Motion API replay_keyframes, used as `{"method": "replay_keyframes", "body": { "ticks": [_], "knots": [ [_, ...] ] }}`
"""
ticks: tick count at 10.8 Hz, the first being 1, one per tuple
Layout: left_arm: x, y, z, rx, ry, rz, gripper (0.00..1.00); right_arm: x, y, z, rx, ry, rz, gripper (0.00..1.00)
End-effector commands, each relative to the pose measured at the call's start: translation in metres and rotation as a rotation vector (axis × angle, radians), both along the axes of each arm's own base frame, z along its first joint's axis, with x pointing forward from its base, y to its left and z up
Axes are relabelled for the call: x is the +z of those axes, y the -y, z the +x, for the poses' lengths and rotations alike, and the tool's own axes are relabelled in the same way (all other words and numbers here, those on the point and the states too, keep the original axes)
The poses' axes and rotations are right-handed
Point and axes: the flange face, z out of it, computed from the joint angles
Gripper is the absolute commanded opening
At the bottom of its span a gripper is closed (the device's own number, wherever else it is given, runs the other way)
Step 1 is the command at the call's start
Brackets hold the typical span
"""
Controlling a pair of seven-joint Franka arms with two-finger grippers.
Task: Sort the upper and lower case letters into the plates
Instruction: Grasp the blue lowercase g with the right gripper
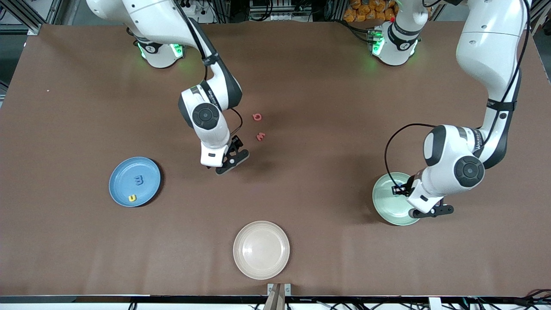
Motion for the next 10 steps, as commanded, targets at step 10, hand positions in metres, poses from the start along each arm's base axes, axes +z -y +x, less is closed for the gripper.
{"method": "replay_keyframes", "body": {
  "ticks": [10],
  "knots": [
    [0.028,0.131,-0.027,-0.002,0.047,0.038,1.0,-0.042,-0.031,-0.006,-0.026,-0.033,0.03,1.0]
  ]
}}
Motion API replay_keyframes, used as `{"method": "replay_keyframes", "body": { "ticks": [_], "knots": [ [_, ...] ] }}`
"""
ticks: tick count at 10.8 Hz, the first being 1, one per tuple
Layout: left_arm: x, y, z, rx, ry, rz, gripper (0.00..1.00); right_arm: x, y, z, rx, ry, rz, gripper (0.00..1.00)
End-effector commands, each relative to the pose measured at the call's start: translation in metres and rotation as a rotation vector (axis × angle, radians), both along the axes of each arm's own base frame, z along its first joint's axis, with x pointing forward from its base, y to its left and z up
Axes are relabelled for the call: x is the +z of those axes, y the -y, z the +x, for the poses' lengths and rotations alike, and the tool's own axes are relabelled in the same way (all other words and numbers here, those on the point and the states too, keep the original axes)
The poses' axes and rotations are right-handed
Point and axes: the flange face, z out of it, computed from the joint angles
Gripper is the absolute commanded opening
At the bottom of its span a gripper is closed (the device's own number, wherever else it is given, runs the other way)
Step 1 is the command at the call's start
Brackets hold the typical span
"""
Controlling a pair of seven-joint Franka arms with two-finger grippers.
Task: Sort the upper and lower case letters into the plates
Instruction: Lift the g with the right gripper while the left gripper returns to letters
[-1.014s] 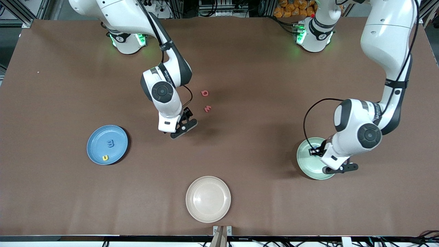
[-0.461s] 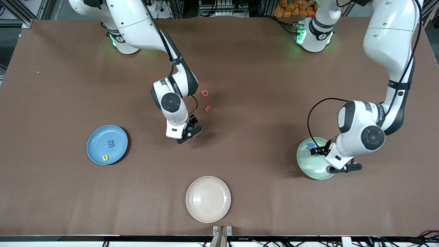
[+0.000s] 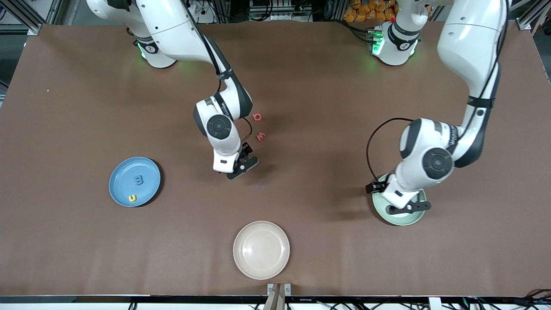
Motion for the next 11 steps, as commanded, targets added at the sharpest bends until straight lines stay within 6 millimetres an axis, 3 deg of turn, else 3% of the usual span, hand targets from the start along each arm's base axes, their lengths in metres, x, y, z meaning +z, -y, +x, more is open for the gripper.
{"method": "replay_keyframes", "body": {
  "ticks": [1,3,11],
  "knots": [
    [0.005,0.043,-0.018,0.035,0.002,0.017,1.0,0.0,-0.003,-0.007,-0.007,-0.019,0.006,1.0],
    [0.005,0.074,-0.031,0.065,0.003,0.019,1.0,0.0,0.002,-0.012,-0.008,-0.025,0.002,1.0],
    [0.007,0.159,-0.078,0.17,-0.032,-0.021,1.0,0.008,0.009,-0.018,-0.012,-0.035,0.004,1.0]
  ]
}}
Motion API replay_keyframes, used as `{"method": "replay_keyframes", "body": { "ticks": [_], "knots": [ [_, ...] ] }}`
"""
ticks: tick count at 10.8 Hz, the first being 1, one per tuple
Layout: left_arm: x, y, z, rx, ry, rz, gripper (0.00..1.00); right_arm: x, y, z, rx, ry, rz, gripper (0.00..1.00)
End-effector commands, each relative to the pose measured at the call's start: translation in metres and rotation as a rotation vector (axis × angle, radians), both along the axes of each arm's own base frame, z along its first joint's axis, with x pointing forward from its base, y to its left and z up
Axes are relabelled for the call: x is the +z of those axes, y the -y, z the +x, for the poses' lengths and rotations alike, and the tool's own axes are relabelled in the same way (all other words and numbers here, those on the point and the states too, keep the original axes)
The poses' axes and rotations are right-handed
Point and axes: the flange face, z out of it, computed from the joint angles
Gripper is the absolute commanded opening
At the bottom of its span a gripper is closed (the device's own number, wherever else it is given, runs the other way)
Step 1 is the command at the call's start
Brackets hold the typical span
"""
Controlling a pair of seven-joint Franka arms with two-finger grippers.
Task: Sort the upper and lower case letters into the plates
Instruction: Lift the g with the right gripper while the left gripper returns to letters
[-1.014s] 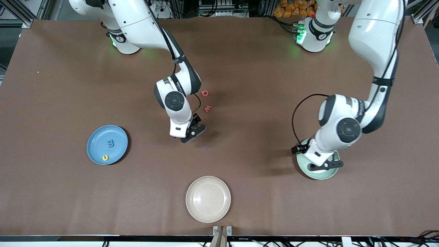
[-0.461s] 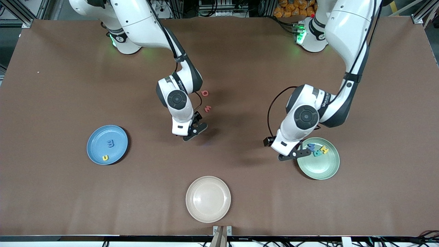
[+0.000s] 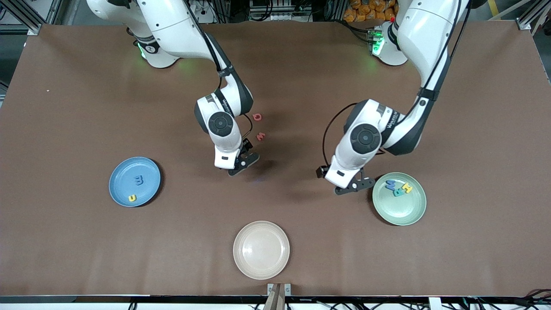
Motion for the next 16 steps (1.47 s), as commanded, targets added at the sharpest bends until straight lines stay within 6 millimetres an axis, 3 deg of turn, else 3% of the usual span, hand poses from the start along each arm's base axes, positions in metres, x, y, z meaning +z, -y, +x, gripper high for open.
{"method": "replay_keyframes", "body": {
  "ticks": [1,2,6,8,9,11,13,14,16],
  "knots": [
    [0.004,0.026,-0.024,0.049,-0.03,0.0,1.0,0.009,0.004,-0.006,-0.002,-0.002,0.018,0.69],
    [0.004,0.037,-0.033,0.069,-0.041,-0.001,1.0,0.008,0.003,-0.006,-0.005,0.001,0.019,0.01],
    [-0.012,0.063,-0.073,0.129,-0.101,0.013,1.0,0.013,0.006,-0.003,-0.014,-0.002,0.018,0.0],
    [-0.015,0.074,-0.087,0.176,-0.118,0.017,1.0,0.033,0.012,0.007,-0.038,0.019,0.04,0.0],
    [-0.016,0.082,-0.096,0.192,-0.125,0.017,1.0,0.048,0.025,0.019,-0.067,0.037,0.053,0.0],
    [-0.013,0.1,-0.111,0.214,-0.134,0.008,1.0,0.074,0.063,0.041,-0.135,0.013,0.058,0.0],
    [-0.012,0.127,-0.13,0.226,-0.114,-0.014,1.0,0.099,0.123,0.071,-0.239,-0.01,0.048,0.0],
    [-0.012,0.15,-0.149,0.231,-0.103,-0.027,1.0,0.108,0.164,0.087,-0.304,-0.02,0.025,0.0],
    [-0.014,0.174,-0.168,0.276,-0.095,-0.041,1.0,0.124,0.229,0.105,-0.4,-0.018,-0.029,0.0]
  ]
}}
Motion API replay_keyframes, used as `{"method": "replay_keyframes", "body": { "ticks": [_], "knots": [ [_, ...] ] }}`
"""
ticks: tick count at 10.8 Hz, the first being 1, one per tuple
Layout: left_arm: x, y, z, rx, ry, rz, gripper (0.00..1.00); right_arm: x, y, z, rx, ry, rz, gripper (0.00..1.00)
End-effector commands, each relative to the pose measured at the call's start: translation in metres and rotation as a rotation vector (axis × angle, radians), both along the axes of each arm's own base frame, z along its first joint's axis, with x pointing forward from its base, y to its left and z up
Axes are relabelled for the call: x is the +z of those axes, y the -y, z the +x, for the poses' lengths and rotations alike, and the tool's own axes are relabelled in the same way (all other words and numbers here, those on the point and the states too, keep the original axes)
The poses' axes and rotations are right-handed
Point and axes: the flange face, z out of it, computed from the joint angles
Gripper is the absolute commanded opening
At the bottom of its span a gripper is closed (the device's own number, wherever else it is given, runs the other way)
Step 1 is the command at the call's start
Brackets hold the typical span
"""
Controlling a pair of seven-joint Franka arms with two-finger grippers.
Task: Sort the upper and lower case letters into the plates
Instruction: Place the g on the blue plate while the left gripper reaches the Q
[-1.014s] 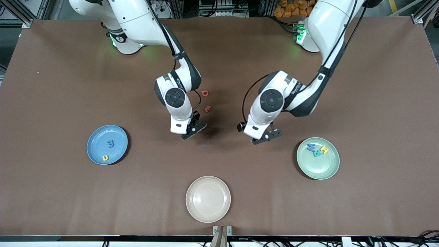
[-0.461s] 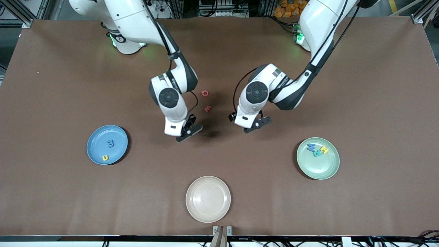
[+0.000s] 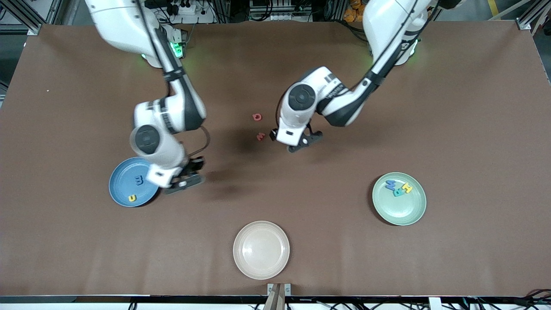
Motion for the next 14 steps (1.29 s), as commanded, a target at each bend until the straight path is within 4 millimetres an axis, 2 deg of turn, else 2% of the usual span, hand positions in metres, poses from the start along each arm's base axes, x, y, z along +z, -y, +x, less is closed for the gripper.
{"method": "replay_keyframes", "body": {
  "ticks": [1,3,4,5,6,7,9,12,13,14],
  "knots": [
    [-0.004,0.028,-0.025,0.054,0.027,0.017,1.0,0.016,0.065,0.012,-0.104,-0.003,-0.042,0.0],
    [-0.019,0.05,-0.051,0.09,0.038,0.043,1.0,0.022,0.115,0.02,-0.176,0.016,-0.08,0.0],
    [-0.029,0.058,-0.061,0.119,0.039,0.044,1.0,0.019,0.132,0.022,-0.181,0.018,-0.115,0.0],
    [-0.04,0.066,-0.072,0.155,0.046,0.055,1.0,0.023,0.151,0.025,-0.201,0.023,-0.125,0.04],
    [-0.052,0.074,-0.081,0.188,0.074,0.067,1.0,0.024,0.153,0.025,-0.206,0.023,-0.125,0.59],
    [-0.062,0.081,-0.084,0.215,0.104,0.073,1.0,0.024,0.153,0.025,-0.207,0.017,-0.124,1.0],
    [-0.074,0.085,-0.083,0.223,0.105,0.08,1.0,0.02,0.154,0.024,-0.212,0.007,-0.126,1.0],
    [-0.075,0.09,-0.086,0.248,0.124,0.081,1.0,0.018,0.143,0.022,-0.203,-0.002,-0.125,1.0],
    [-0.077,0.092,-0.088,0.245,0.127,0.083,0.96,0.015,0.139,0.021,-0.223,-0.001,-0.126,1.0],
    [-0.081,0.094,-0.092,0.241,0.131,0.087,0.87,0.012,0.135,0.021,-0.243,0.0,-0.128,1.0]
  ]
}}
